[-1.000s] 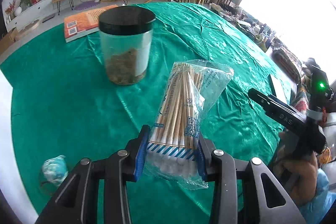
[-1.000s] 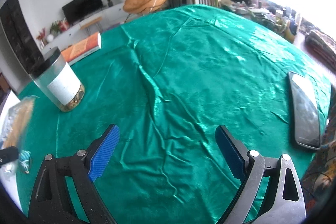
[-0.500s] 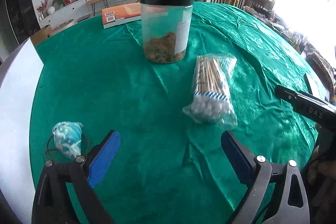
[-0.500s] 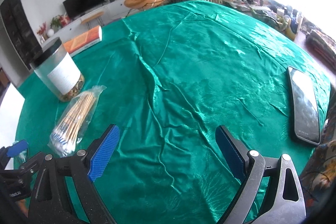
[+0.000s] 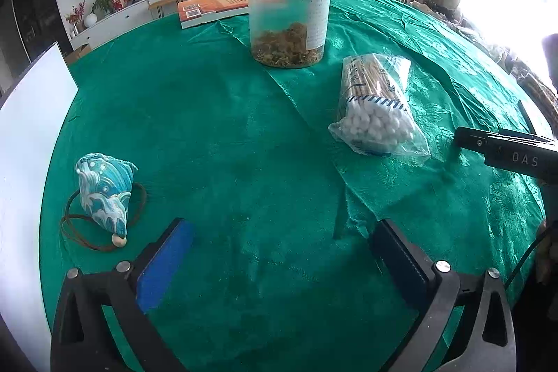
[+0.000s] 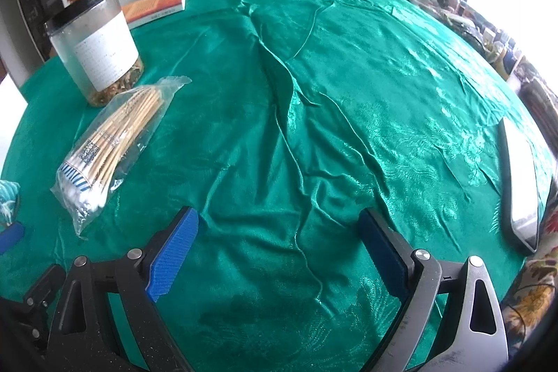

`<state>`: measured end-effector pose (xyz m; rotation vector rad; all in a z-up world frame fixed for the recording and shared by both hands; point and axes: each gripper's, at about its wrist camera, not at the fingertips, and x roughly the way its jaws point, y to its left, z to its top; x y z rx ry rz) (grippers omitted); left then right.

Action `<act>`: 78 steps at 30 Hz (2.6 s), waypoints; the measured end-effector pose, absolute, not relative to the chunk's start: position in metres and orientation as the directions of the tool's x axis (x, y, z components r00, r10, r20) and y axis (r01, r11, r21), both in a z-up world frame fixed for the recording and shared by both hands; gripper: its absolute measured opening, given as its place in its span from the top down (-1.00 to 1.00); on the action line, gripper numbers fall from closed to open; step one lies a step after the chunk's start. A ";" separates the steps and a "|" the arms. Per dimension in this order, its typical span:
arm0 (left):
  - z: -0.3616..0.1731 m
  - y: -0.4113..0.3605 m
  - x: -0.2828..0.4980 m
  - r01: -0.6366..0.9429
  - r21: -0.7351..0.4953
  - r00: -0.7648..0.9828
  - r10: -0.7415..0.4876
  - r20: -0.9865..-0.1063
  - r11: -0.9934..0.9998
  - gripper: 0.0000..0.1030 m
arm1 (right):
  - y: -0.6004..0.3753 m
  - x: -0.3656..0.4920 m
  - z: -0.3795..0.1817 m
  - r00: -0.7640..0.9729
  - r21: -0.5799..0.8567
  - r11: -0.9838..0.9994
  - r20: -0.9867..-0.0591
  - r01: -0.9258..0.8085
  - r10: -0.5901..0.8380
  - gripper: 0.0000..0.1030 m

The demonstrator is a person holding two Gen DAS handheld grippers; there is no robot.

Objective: Organize soft objects

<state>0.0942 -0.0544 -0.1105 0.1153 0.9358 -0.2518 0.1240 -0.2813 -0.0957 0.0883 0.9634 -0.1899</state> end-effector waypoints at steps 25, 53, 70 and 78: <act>-0.110 -0.054 0.094 0.260 -0.010 0.570 -0.162 -0.806 0.965 -1.00 | -0.279 0.121 -0.098 0.585 -0.011 0.975 -0.799 0.220 -0.141 -0.87; -0.110 -0.054 0.094 0.262 -0.010 0.569 -0.163 -0.806 0.965 -1.00 | -0.279 0.120 -0.098 0.582 -0.012 0.976 -0.801 0.216 -0.139 -0.87; -0.111 -0.054 0.094 0.262 -0.010 0.569 -0.163 -0.806 0.965 -1.00 | -0.279 0.119 -0.098 0.584 -0.012 0.976 -0.800 0.216 -0.139 -0.87; -0.111 -0.054 0.094 0.262 -0.010 0.569 -0.163 -0.806 0.965 -1.00 | -0.280 0.120 -0.097 0.585 -0.012 0.976 -0.799 0.216 -0.140 -0.87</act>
